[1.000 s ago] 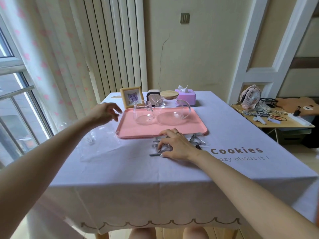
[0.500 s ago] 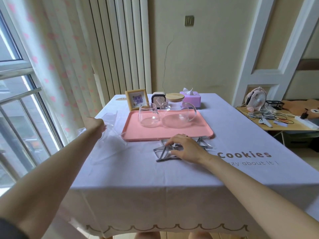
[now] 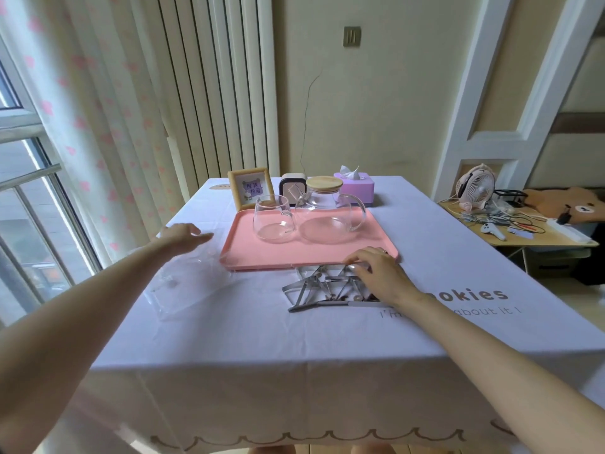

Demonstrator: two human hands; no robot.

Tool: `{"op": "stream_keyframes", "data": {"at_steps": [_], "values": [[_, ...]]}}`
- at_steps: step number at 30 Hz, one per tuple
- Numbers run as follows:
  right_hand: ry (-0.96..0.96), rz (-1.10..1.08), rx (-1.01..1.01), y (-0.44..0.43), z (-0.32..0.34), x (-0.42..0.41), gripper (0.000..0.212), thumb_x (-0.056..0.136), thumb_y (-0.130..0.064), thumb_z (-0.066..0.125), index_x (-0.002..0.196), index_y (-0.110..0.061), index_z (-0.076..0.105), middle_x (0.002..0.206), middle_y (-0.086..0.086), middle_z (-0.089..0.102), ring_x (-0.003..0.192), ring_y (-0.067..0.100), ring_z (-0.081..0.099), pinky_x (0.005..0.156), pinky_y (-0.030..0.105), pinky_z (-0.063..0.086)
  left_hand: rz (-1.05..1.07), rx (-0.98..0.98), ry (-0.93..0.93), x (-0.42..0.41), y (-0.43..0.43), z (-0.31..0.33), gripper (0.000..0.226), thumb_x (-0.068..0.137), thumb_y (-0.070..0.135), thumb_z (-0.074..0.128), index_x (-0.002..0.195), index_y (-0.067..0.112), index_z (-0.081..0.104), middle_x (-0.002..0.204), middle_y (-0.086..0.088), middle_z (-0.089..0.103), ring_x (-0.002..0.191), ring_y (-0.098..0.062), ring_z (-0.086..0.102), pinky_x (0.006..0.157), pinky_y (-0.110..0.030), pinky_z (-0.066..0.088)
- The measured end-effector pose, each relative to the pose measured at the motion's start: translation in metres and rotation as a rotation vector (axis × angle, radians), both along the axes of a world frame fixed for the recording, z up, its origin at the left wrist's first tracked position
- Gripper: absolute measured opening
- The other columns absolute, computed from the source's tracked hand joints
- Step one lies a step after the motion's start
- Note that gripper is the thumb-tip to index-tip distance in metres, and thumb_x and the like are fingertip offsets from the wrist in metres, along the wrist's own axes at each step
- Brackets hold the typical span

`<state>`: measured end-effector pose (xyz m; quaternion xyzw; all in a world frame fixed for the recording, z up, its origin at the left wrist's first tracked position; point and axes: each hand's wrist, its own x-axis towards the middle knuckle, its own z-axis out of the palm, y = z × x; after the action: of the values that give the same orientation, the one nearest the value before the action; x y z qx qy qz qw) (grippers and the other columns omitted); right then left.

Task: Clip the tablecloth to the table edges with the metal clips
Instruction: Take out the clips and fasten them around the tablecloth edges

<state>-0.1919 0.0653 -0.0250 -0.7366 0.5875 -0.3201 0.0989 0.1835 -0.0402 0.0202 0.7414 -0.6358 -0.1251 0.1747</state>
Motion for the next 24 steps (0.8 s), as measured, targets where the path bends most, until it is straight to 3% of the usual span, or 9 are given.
{"op": "stream_keyframes", "data": {"at_steps": [3, 6, 8, 11, 14, 17, 19, 24], "values": [[0.046, -0.220, 0.032, -0.003, 0.002, -0.020, 0.032, 0.083, -0.002, 0.050, 0.105, -0.019, 0.068, 0.113, 0.003, 0.063, 0.111, 0.025, 0.049, 0.094, 0.034, 0.041, 0.000, -0.099, -0.001, -0.009, 0.003, 0.017, 0.048, 0.094, 0.043, 0.046, 0.120, 0.005, 0.058, 0.124, -0.019, 0.058, 0.115, -0.036, 0.050, 0.088, -0.032, 0.039], [0.058, -0.397, 0.142, -0.004, 0.005, -0.035, 0.029, 0.084, -0.010, 0.052, 0.109, -0.019, 0.064, 0.117, 0.010, 0.056, 0.111, 0.031, 0.050, 0.090, 0.034, 0.042, -0.038, -0.121, -0.068, -0.016, 0.008, 0.025, 0.047, 0.095, 0.040, 0.045, 0.120, 0.002, 0.058, 0.122, -0.020, 0.058, 0.109, -0.036, 0.053, 0.074, -0.031, 0.037], [0.007, -0.439, 0.196, -0.007, 0.005, -0.040, 0.024, 0.084, -0.018, 0.056, 0.107, -0.017, 0.062, 0.116, 0.010, 0.057, 0.108, 0.030, 0.053, 0.085, 0.033, 0.043, -0.098, -0.160, -0.096, -0.022, 0.012, 0.024, 0.041, 0.094, 0.040, 0.049, 0.113, 0.006, 0.063, 0.121, -0.018, 0.059, 0.108, -0.036, 0.053, 0.077, -0.031, 0.040], [-0.125, -0.424, 0.231, -0.011, 0.004, -0.038, 0.025, 0.081, -0.019, 0.063, 0.106, -0.014, 0.060, 0.109, 0.007, 0.062, 0.105, 0.027, 0.055, 0.078, 0.029, 0.041, -0.238, -0.300, -0.218, -0.045, 0.022, 0.016, 0.027, 0.089, 0.036, 0.058, 0.103, 0.015, 0.068, 0.116, -0.016, 0.062, 0.108, -0.037, 0.052, 0.089, -0.042, 0.044], [-0.260, -0.406, 0.233, -0.012, 0.003, -0.032, 0.029, 0.078, -0.011, 0.067, 0.106, -0.014, 0.060, 0.096, 0.004, 0.059, 0.098, 0.023, 0.055, 0.073, 0.024, 0.037, -0.431, -0.413, -0.147, -0.091, 0.047, 0.007, 0.021, 0.088, 0.022, 0.061, 0.103, 0.009, 0.064, 0.106, -0.013, 0.065, 0.099, -0.032, 0.057, 0.085, -0.037, 0.045], [-0.366, -0.416, 0.222, -0.015, 0.002, -0.031, 0.031, 0.076, 0.001, 0.061, 0.101, -0.018, 0.062, 0.079, -0.003, 0.055, 0.088, 0.022, 0.054, 0.073, 0.025, 0.039, -0.556, -0.192, -0.054, -0.133, 0.068, -0.007, 0.029, 0.090, 0.021, 0.060, 0.113, 0.006, 0.053, 0.106, -0.011, 0.065, 0.087, -0.020, 0.058, 0.082, -0.032, 0.048], [-0.435, -0.414, 0.207, -0.015, 0.002, -0.031, 0.035, 0.075, 0.007, 0.056, 0.095, -0.020, 0.062, 0.073, -0.004, 0.053, 0.084, 0.022, 0.054, 0.072, 0.027, 0.043, -0.533, -0.040, -0.134, -0.147, 0.069, -0.021, 0.039, 0.089, 0.028, 0.059, 0.120, 0.006, 0.046, 0.116, -0.013, 0.059, 0.099, -0.025, 0.056, 0.087, -0.035, 0.046], [-0.641, -0.376, 0.163, -0.011, 0.005, -0.033, 0.034, 0.075, 0.013, 0.055, 0.093, -0.014, 0.064, 0.070, 0.001, 0.055, 0.067, 0.019, 0.054, 0.058, 0.023, 0.045, -0.335, -0.071, -0.204, -0.155, 0.068, -0.031, 0.057, 0.085, 0.039, 0.063, 0.122, 0.002, 0.041, 0.124, -0.020, 0.042, 0.112, -0.039, 0.047, 0.091, -0.044, 0.042]]}}
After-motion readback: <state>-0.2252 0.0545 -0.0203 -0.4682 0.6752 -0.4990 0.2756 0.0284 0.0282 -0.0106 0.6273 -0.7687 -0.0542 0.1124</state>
